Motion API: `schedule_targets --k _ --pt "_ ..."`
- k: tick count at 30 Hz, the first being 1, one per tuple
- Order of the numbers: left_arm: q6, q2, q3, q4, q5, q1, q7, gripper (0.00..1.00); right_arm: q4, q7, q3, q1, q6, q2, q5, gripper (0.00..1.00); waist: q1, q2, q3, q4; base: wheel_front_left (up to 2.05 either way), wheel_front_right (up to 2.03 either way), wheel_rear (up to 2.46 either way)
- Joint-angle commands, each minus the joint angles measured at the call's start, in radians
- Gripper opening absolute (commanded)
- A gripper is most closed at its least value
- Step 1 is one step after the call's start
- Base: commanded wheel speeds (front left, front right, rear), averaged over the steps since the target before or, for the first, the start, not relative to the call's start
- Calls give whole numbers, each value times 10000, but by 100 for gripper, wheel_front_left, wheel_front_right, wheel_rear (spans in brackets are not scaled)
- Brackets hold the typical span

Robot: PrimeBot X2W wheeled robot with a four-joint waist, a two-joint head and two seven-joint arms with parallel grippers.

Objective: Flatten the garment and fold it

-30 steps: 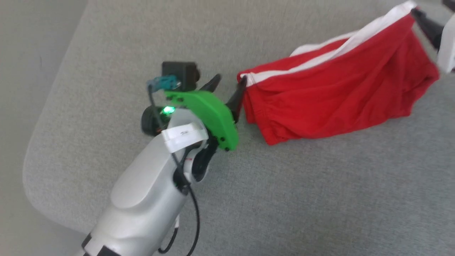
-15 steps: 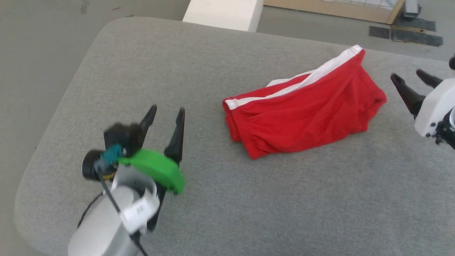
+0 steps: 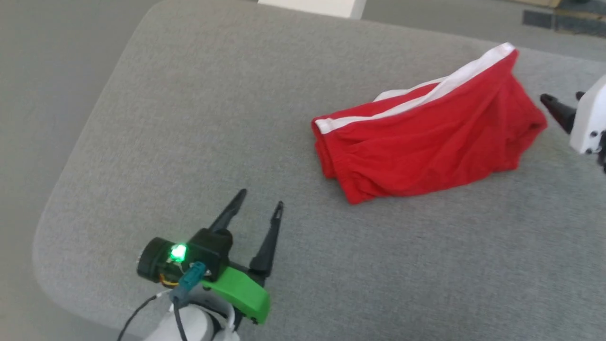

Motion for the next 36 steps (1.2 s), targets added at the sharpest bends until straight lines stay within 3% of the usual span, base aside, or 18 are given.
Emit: schedule_targets --k 1,12,23,24,36 --pt "98 -121 -23 -24 43 40 -78 100 185 287 -89 -220 -13 12 -184 100 1 0 424 403 0 0 0" --pt "28 -915 -289 124 2 -367 -292 100 1002 1845 -543 -793 -13 119 -1178 100 1 0 1125 1068 0 0 0" --pt "17 -1185 -283 314 -22 -535 -494 100 704 2807 -631 -144 -13 280 -1386 100 1 0 1469 1288 0 0 0" --pt "13 -1193 -278 339 -29 -544 -504 100 608 2903 -597 -51 -13 300 -1346 0 1 0 1465 1284 0 0 0" --pt "37 -1147 -242 620 -163 -552 -452 100 -337 2619 -1208 769 -13 298 -1103 0 1 0 675 900 0 0 0"
